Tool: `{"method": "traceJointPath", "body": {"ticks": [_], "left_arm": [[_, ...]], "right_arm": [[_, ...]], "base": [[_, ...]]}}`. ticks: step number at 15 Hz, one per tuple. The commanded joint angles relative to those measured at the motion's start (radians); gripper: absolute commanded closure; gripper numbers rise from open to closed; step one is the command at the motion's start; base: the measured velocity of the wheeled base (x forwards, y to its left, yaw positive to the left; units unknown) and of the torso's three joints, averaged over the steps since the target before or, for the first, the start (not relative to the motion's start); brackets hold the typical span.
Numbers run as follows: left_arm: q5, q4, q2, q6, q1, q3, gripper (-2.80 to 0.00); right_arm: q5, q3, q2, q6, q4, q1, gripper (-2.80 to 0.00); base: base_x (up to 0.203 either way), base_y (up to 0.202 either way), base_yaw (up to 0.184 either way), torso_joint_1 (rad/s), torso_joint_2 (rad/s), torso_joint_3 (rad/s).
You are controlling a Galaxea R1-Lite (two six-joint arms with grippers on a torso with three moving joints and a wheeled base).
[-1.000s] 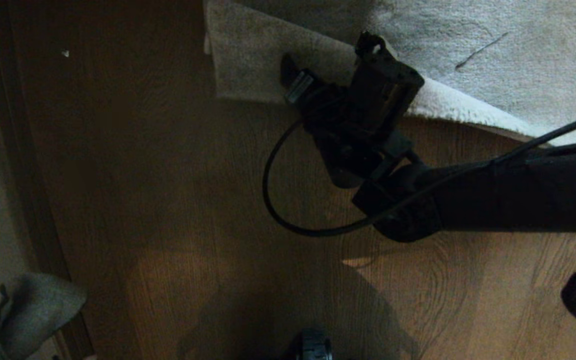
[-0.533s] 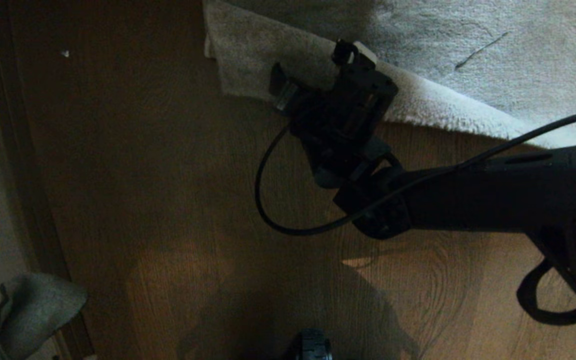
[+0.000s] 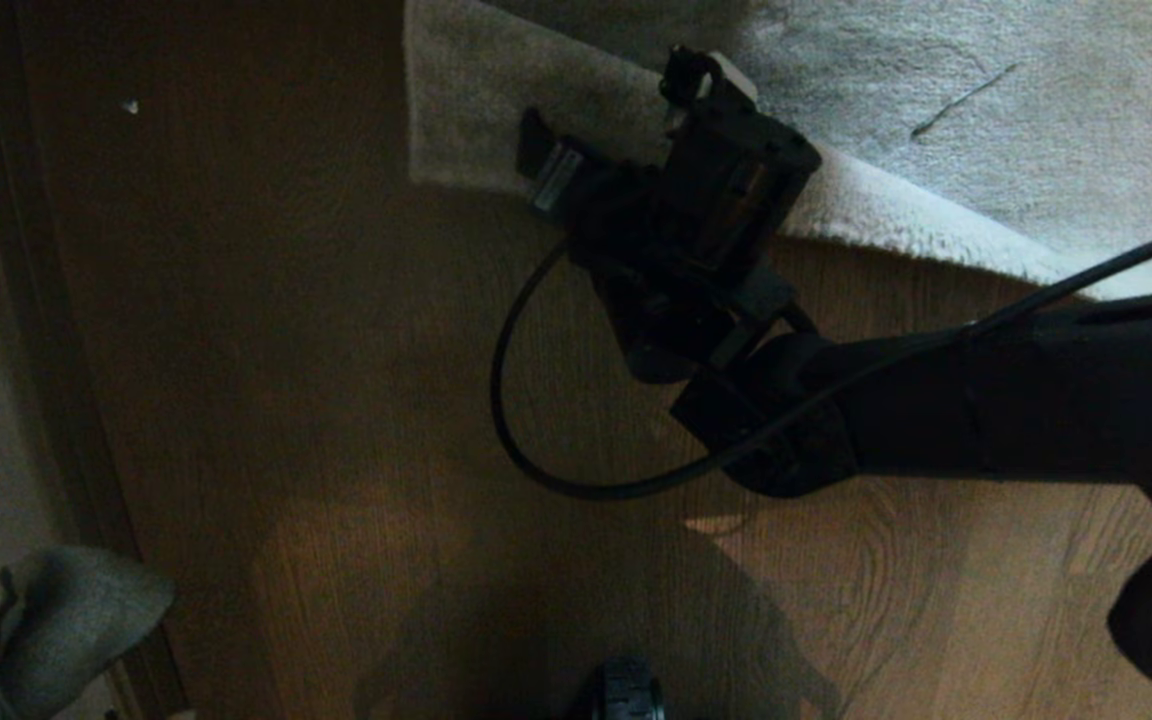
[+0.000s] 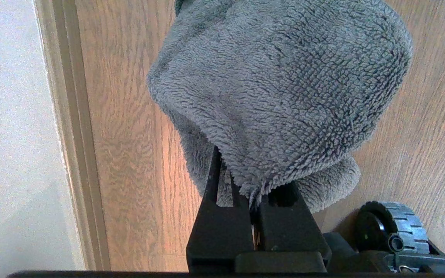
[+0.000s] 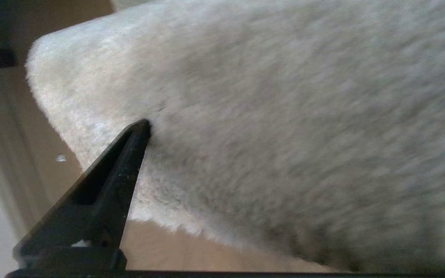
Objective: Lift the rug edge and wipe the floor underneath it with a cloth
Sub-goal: Lift up the carpet
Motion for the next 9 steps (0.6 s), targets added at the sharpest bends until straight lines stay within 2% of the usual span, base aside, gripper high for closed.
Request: {"method": "traceJointPath", "body": {"ticks": [1,9], "left_arm": [[0.0,-0.001,0.0,-0.001,0.0,0.0,0.0],[0.0,-0.001,0.0,-0.001,0.0,-0.001,0.0]], "right_arm": [[-0.004,0.004,-0.012,0.002,-0.008,0.009,0.0],[-0.007,0.007,-0.009,0.004,-0.013,0.008,0.0]], "base": [[0.0,0.0,0.0,0.0,0.0,0.0],[0.0,0.0,0.0,0.0,0.0,0.0]]}}
